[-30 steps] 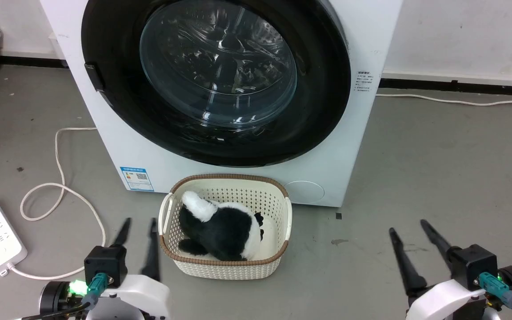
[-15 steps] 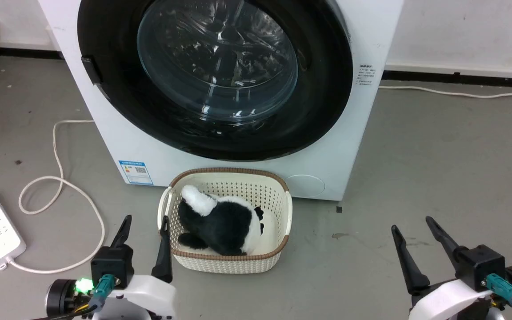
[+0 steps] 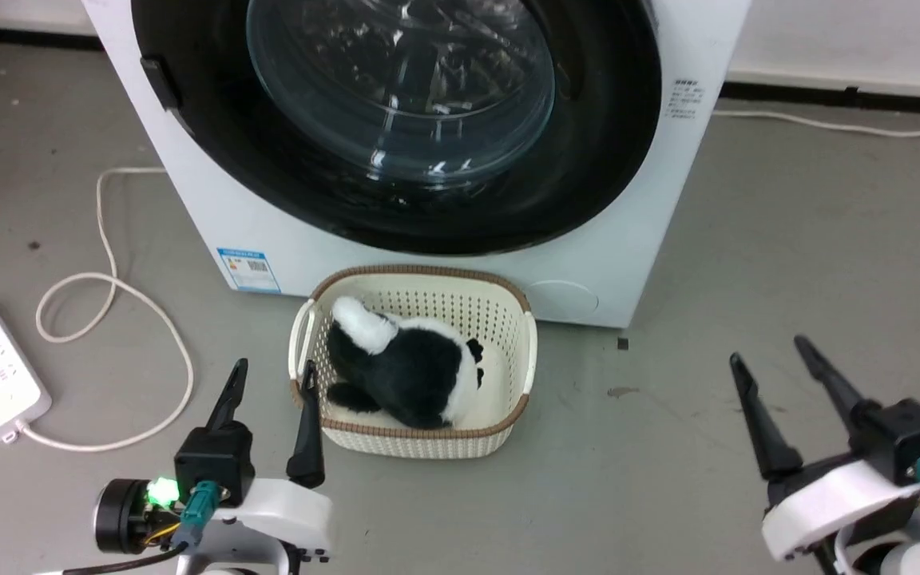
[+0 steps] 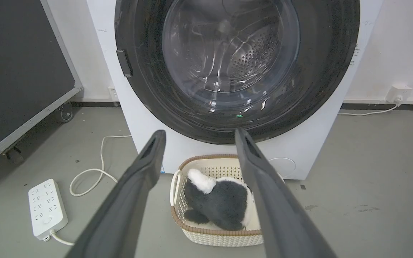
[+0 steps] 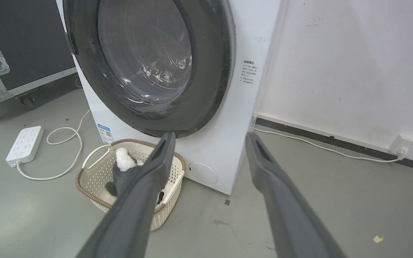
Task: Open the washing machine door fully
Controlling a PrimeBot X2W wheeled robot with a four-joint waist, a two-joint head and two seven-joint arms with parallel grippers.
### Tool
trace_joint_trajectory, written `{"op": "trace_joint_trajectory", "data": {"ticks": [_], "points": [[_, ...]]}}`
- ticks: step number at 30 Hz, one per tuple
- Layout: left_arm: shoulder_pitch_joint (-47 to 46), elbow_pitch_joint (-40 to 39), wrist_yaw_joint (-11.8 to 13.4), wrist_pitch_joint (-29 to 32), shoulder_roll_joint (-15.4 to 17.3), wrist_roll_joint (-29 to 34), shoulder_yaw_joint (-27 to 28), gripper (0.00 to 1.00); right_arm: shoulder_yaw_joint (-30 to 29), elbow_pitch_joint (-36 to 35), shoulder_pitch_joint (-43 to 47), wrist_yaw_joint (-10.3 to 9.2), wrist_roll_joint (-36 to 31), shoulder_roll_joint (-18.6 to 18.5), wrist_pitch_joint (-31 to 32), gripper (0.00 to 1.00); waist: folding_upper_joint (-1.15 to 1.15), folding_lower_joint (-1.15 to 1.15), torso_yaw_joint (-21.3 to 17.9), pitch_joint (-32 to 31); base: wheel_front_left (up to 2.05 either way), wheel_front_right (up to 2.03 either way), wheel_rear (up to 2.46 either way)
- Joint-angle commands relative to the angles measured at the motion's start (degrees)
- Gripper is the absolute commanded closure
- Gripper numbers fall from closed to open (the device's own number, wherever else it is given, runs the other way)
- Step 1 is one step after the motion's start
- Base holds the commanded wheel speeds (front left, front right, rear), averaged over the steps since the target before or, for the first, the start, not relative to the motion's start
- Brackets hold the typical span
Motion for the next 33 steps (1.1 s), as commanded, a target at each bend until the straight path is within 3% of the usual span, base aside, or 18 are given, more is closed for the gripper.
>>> {"op": "trace_joint_trajectory", "data": {"ticks": [1,10,11,12,13,33], "points": [[-1.1,-0.4,0.5,-0.5,0.0,-0.3,-0.4,0.00,0.1,-0.5,-1.3,-0.01,0.6,-0.8,-0.5,0.00,0.00,0.00,0.2,0.5,0.00,0.00,0.00],[-2.8,-1.1,2.1,-1.7,0.0,-0.5,-2.1,0.00,0.8,-0.2,-7.1,-0.01,3.8,-4.1,-0.9,0.00,0.00,0.00,1.3,3.5,0.00,0.00,0.00],[-3.0,-1.2,2.3,-1.8,0.0,-0.6,-2.3,0.00,0.9,-0.1,-7.7,-0.01,4.4,-4.4,-0.8,0.44,0.00,0.00,1.4,3.8,0.00,0.00,0.00],[-3.0,-1.2,2.3,-1.8,0.0,-0.6,-2.3,0.00,0.9,-0.1,-7.7,-0.01,4.4,-4.4,-0.8,0.44,0.00,0.00,1.4,3.8,0.00,0.00,0.00],[-3.3,-1.4,2.7,-2.0,0.0,-0.7,-2.6,0.00,0.8,0.1,-8.9,-0.02,5.7,-4.7,-0.5,1.00,0.00,0.00,1.7,4.3,0.00,0.00,0.00],[-6.1,-2.8,5.5,-4.3,0.0,-1.0,-5.7,0.00,-2.9,4.7,-24.2,-0.02,23.0,-6.4,4.3,1.00,0.00,0.00,4.2,10.3,0.00,0.00,0.00]]}}
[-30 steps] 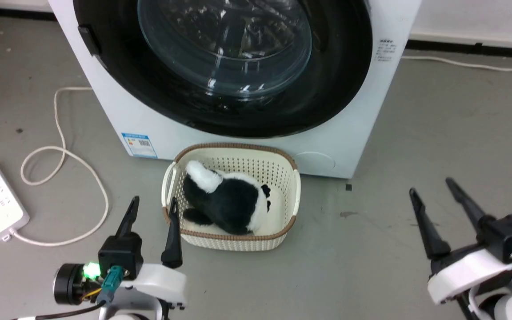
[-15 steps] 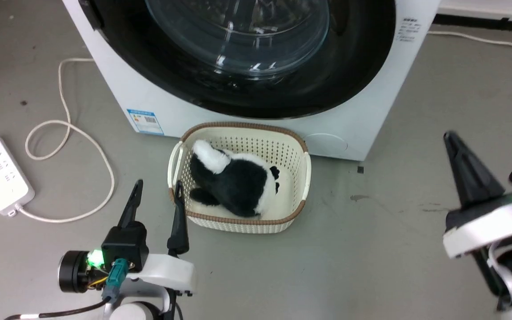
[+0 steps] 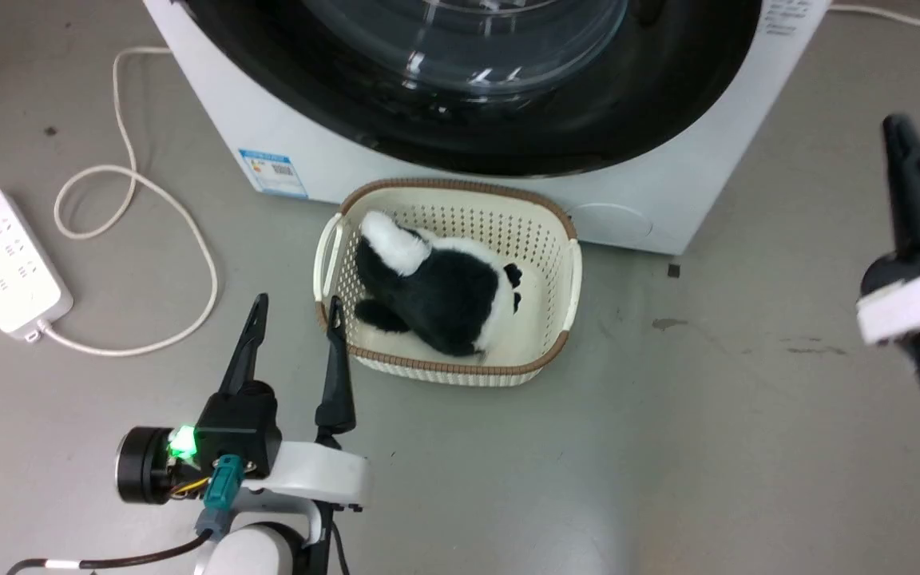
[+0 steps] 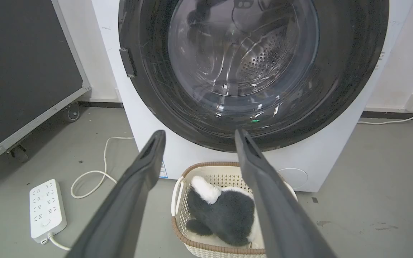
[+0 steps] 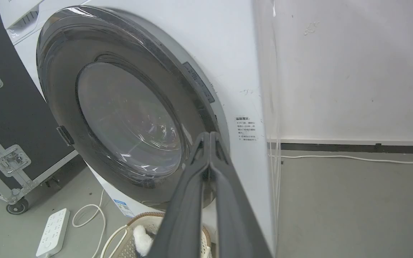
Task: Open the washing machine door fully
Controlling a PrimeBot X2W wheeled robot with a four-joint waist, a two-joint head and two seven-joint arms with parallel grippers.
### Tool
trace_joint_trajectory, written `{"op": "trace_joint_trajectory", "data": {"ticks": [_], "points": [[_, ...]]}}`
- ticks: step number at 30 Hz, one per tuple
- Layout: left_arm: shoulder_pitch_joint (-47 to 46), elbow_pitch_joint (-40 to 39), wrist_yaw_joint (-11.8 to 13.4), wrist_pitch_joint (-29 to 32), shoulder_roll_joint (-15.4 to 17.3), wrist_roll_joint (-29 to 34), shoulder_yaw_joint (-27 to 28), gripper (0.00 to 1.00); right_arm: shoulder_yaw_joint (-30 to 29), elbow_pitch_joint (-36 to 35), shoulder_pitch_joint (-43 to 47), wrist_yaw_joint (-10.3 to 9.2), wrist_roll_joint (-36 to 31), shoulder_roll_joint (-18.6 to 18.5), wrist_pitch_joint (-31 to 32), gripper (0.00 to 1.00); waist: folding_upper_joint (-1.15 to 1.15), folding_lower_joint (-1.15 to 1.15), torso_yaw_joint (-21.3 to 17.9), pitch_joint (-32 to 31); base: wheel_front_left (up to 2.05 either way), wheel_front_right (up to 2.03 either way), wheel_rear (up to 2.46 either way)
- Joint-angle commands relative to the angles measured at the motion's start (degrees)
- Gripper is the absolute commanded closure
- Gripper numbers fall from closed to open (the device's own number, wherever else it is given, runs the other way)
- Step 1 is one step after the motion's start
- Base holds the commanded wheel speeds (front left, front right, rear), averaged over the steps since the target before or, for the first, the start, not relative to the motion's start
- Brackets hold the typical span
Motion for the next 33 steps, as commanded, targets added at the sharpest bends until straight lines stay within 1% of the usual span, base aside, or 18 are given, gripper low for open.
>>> {"op": "trace_joint_trajectory", "data": {"ticks": [1,7,14,15,16,19,25,33], "points": [[-1.2,-0.4,0.5,-0.6,0.1,-0.1,-0.5,0.00,-0.6,0.7,-2.4,-0.02,2.0,-0.5,0.5,1.00,0.00,0.00,0.5,0.7,0.00,0.00,0.00],[-2.0,-0.8,1.5,-1.4,0.1,-0.2,-1.6,0.00,-3.2,4.5,-8.1,-0.02,8.4,-0.3,4.1,1.00,0.00,0.00,1.6,2.5,0.00,0.00,0.00],[-2.6,-1.3,2.5,-2.2,0.1,-0.3,-2.9,0.00,-6.5,10.6,-15.4,-0.03,15.9,-0.1,9.5,1.00,0.00,0.00,2.9,4.4,0.00,0.00,0.00],[-2.7,-1.3,2.6,-2.3,0.1,-0.3,-3.0,0.00,-7.0,11.8,-16.6,-0.03,17.0,-0.1,10.4,1.00,0.00,0.00,3.1,4.6,0.00,0.00,0.00],[-2.9,-1.4,2.9,-2.7,0.1,-0.2,-3.4,0.00,-8.5,15.8,-20.2,-0.03,20.6,0.0,14.1,1.00,0.00,0.00,3.6,5.3,0.00,0.00,0.00],[-3.2,-1.6,3.3,-3.0,0.1,-0.2,-3.9,0.00,-10.2,20.2,-24.1,-0.03,24.1,-0.2,17.9,1.00,0.00,0.00,4.1,6.0,0.00,0.00,0.00],[-3.7,-2.0,4.1,-3.8,0.1,-0.1,-5.2,0.00,-11.8,28.2,-31.9,-0.03,28.2,-1.6,24.1,1.00,0.00,0.00,5.1,7.7,0.00,0.00,0.00],[-5.0,-2.4,5.2,-4.7,0.1,-0.4,-7.0,0.00,-13.4,37.6,-41.4,-0.03,31.6,-3.6,28.6,1.00,0.00,0.00,6.8,10.1,0.00,0.00,0.00]]}}
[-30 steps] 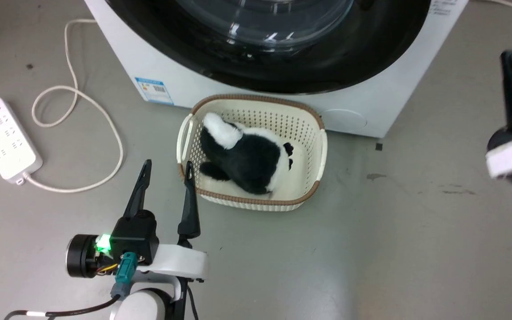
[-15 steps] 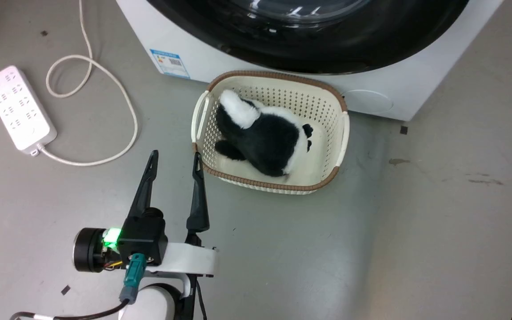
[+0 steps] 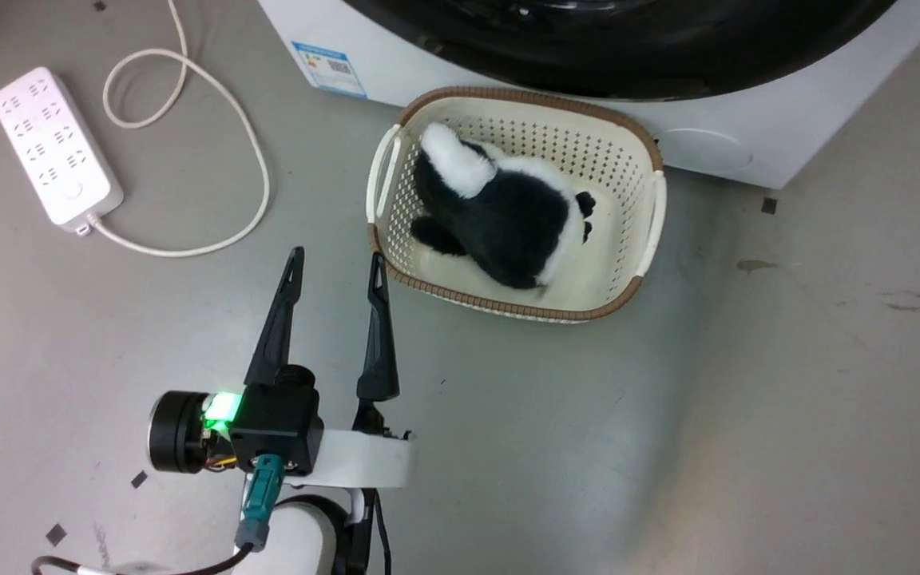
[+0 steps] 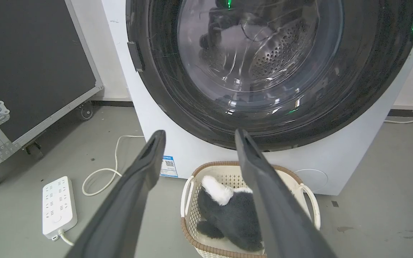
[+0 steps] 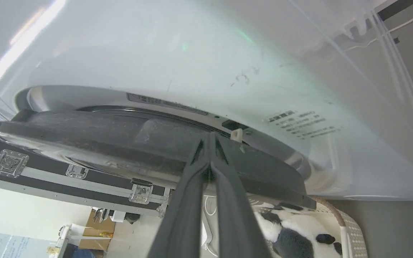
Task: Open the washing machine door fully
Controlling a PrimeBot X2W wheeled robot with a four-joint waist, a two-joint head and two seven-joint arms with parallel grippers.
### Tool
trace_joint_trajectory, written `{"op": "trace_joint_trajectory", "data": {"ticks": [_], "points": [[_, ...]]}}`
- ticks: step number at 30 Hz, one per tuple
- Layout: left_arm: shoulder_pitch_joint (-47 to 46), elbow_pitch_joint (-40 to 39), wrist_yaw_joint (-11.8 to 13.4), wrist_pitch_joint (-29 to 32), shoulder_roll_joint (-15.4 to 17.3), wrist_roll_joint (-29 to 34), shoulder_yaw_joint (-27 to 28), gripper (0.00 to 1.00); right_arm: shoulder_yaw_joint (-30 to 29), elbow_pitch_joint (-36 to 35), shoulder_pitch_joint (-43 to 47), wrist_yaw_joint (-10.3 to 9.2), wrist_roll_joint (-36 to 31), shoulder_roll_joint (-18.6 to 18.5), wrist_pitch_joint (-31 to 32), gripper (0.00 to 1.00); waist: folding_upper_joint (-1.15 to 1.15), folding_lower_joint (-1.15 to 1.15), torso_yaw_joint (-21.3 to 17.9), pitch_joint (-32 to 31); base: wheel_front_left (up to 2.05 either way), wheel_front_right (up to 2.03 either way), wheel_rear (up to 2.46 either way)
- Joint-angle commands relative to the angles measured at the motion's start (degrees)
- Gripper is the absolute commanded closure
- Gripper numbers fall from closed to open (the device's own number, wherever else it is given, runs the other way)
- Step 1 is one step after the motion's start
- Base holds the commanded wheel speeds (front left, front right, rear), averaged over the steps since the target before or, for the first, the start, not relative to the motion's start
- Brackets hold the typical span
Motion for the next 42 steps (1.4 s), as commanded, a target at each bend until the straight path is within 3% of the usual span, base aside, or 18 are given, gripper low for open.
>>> {"op": "trace_joint_trajectory", "data": {"ticks": [1,13,26,42], "points": [[-1.2,-0.5,0.6,-0.7,0.1,-0.4,-0.7,0.00,-0.6,2.1,-3.2,-0.01,1.7,-0.9,1.1,1.00,0.00,0.00,0.7,0.8,0.00,0.00,0.00],[-2.9,-1.3,3.0,-2.1,0.1,-1.2,-3.0,0.00,-2.1,12.9,-13.9,-0.02,7.5,-3.0,10.9,1.00,0.00,0.00,3.2,4.2,0.00,0.00,0.00],[-3.6,-0.8,4.6,-3.7,0.1,-1.9,-4.5,0.00,-3.4,14.8,-9.8,-0.02,13.7,-3.1,18.8,1.00,0.00,0.00,3.2,1.4,0.00,0.00,0.00],[-0.6,0.4,2.5,-3.7,0.1,-1.6,-2.1,0.00,-2.8,4.1,8.1,-0.02,13.1,7.1,24.1,1.00,0.00,0.00,0.0,-6.2,0.00,0.00,0.00]]}}
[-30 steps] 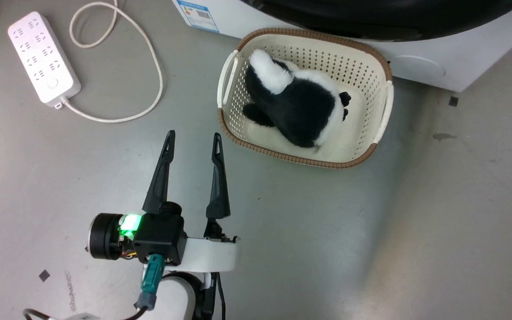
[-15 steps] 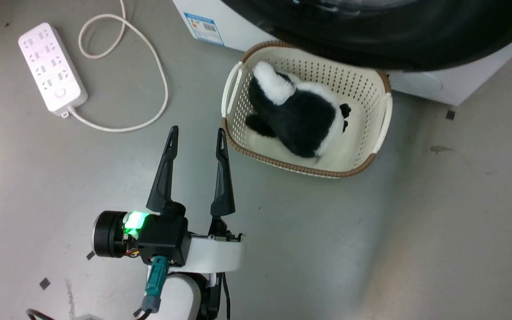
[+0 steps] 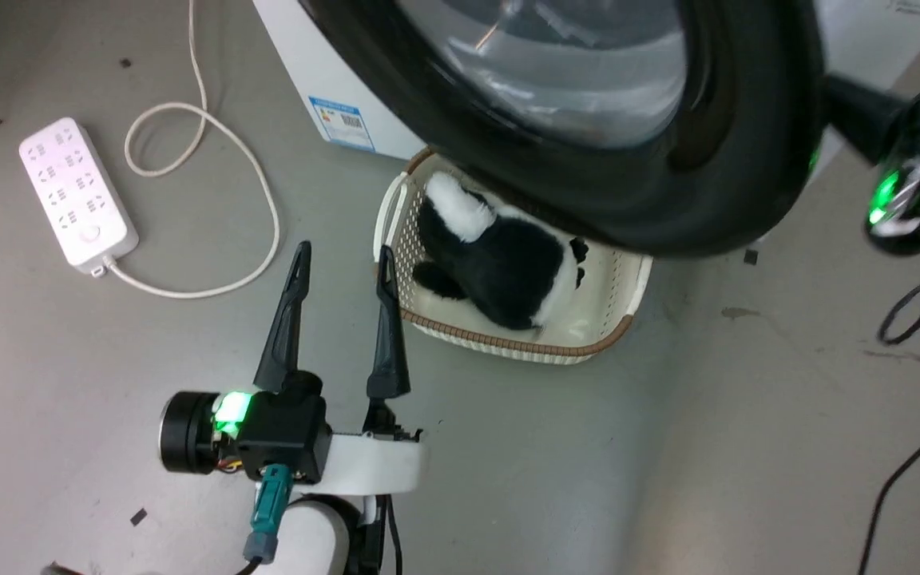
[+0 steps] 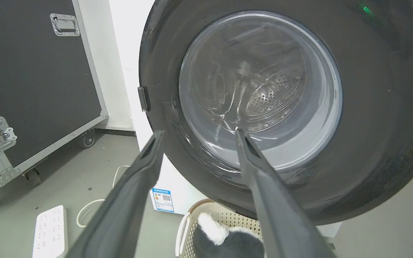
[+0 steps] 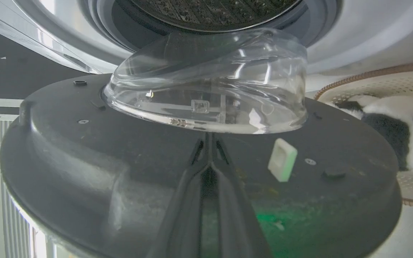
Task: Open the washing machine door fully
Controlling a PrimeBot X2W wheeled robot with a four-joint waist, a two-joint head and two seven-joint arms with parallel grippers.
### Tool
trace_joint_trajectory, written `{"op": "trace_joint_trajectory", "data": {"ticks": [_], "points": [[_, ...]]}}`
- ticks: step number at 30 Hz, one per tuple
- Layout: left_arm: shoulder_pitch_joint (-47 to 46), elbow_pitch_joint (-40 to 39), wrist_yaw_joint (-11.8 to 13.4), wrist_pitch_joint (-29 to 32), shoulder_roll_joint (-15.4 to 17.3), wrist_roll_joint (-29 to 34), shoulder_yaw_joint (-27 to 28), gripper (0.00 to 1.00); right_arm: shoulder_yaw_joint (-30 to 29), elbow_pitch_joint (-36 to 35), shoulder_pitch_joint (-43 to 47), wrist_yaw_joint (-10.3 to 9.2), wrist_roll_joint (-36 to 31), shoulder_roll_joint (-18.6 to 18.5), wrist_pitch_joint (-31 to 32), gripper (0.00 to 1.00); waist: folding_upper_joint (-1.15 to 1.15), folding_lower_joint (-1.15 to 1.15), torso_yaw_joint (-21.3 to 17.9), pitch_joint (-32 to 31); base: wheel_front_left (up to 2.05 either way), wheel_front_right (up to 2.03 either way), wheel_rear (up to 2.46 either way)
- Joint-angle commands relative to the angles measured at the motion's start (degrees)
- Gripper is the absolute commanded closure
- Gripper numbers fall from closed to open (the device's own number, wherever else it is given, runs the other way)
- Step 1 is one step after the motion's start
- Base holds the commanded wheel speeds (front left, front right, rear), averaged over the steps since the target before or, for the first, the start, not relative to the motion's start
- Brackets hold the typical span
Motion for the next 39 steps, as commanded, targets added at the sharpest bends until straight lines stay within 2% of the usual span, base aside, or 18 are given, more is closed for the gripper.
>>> {"op": "trace_joint_trajectory", "data": {"ticks": [1,9,13,16,25,29,32,33,34,38,39], "points": [[1.2,0.4,-0.4,-0.3,0.1,0.2,0.5,0.00,0.4,-1.3,2.9,0.06,-0.4,2.0,1.3,1.00,0.00,0.01,-0.5,-1.3,0.00,0.00,0.00],[3.1,1.2,-1.6,-0.3,0.1,0.2,1.2,0.00,1.2,-7.8,11.7,0.06,-0.5,6.7,6.0,1.00,0.00,0.01,-0.5,-4.2,0.00,0.00,0.00],[3.8,1.5,-2.2,-0.3,0.1,0.2,1.4,0.00,2.4,-10.4,14.8,0.06,0.6,7.6,7.7,1.00,0.00,0.01,-0.3,-4.9,0.00,0.00,0.00],[4.5,1.9,-2.8,-0.3,0.1,0.1,1.2,0.00,5.3,-12.3,17.6,0.06,3.4,7.8,9.1,1.00,0.00,0.01,0.0,-5.4,0.00,0.00,0.00],[6.0,3.6,-3.5,-0.3,0.1,-0.8,1.1,0.00,20.9,-16.6,24.1,0.06,14.4,7.8,4.2,1.00,0.00,0.01,0.8,-6.0,0.00,0.00,0.00],[6.1,4.6,-3.8,-0.3,0.1,-1.4,1.2,0.00,24.2,-17.7,25.3,0.06,15.6,7.8,1.7,1.00,0.00,0.01,1.1,-6.0,0.00,0.00,0.00],[6.2,5.4,-4.1,-0.3,0.1,-2.1,1.4,0.00,24.3,-17.7,25.5,0.06,15.1,7.8,-0.2,1.00,0.00,0.01,1.1,-6.1,0.00,0.00,0.00],[6.2,5.6,-4.2,-0.3,0.1,-2.2,1.5,0.00,23.8,-17.7,25.5,0.06,14.4,7.8,-1.2,0.78,0.00,0.01,1.0,-6.3,0.00,0.00,0.00],[6.3,5.9,-4.4,-0.3,0.1,-2.4,1.6,0.00,23.4,-17.6,25.4,0.06,13.7,7.8,-2.1,0.00,0.00,0.01,0.8,-6.4,0.00,0.00,0.00],[6.7,7.5,-5.5,-0.3,0.1,-3.4,2.5,0.00,20.5,-19.7,25.5,0.06,10.7,6.3,-6.9,0.00,0.00,0.01,-0.2,-7.6,0.00,0.00,0.00],[6.8,8.5,-6.3,-0.3,0.1,-3.8,3.1,0.00,19.1,-22.6,26.2,0.06,8.2,5.0,-10.6,0.00,0.00,0.01,-0.8,-8.3,0.00,0.00,0.00]]}}
